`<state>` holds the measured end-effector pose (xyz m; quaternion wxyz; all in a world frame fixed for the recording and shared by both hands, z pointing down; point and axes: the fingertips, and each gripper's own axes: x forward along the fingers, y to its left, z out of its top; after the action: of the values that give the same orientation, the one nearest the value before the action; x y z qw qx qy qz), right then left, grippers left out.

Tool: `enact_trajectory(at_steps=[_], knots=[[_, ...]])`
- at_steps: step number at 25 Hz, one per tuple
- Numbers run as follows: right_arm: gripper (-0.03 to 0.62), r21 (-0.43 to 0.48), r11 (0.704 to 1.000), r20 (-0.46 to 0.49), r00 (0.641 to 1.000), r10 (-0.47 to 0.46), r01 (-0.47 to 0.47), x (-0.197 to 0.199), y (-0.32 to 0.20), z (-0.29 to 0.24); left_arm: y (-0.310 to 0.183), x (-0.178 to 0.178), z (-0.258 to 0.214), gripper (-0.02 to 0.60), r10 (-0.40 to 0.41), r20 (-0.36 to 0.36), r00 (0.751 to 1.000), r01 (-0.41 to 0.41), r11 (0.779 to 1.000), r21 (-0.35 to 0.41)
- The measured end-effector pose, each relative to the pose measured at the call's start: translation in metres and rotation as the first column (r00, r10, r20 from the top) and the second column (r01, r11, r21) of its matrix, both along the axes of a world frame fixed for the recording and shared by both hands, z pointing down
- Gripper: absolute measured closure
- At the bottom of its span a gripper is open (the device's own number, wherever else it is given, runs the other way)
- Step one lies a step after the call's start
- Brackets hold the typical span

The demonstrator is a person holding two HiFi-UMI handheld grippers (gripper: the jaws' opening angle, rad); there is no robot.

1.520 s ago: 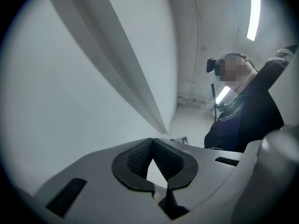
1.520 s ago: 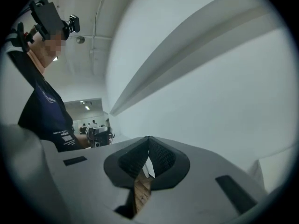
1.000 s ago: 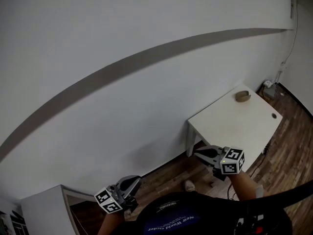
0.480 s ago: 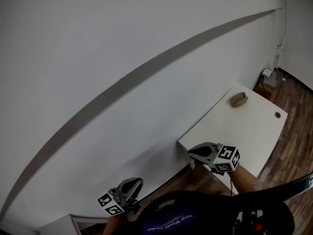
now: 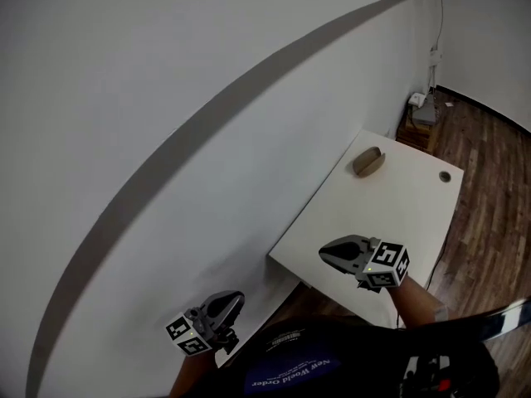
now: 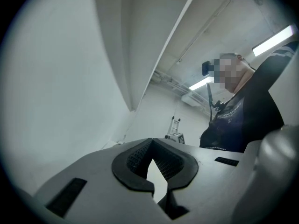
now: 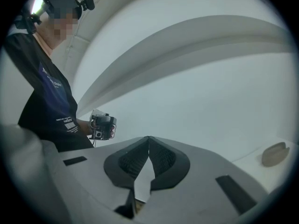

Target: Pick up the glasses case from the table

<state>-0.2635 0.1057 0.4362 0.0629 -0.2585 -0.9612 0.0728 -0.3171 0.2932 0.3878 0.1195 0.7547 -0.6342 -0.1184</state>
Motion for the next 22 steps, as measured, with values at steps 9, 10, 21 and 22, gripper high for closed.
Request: enact_trajectory(at_steps=[9, 10, 21, 22], knots=[[0.591, -0.025, 0.942, -0.061, 0.941, 0.332, -0.334, 0.069, -0.065, 0.011, -0.107, -0.001, 0.011, 0.578, 0.336, -0.042, 0.941, -0.334, 0.942, 0.044], [0.591, -0.012, 0.925, -0.058, 0.924, 0.378, -0.379, 0.074, -0.07, 0.011, -0.118, -0.003, 0.013, 0.578, 0.383, -0.043, 0.923, -0.381, 0.923, 0.053], [0.591, -0.006, 0.711, 0.001, 0.711, 0.703, -0.703, 0.06, -0.07, -0.012, -0.154, -0.051, 0.025, 0.578, 0.679, -0.015, 0.734, -0.676, 0.734, 0.067], [0.591, -0.013, 0.702, 0.005, 0.702, 0.712, -0.712, 0.058, -0.068, -0.012, -0.155, -0.057, 0.03, 0.578, 0.677, -0.033, 0.735, -0.674, 0.736, 0.069]])
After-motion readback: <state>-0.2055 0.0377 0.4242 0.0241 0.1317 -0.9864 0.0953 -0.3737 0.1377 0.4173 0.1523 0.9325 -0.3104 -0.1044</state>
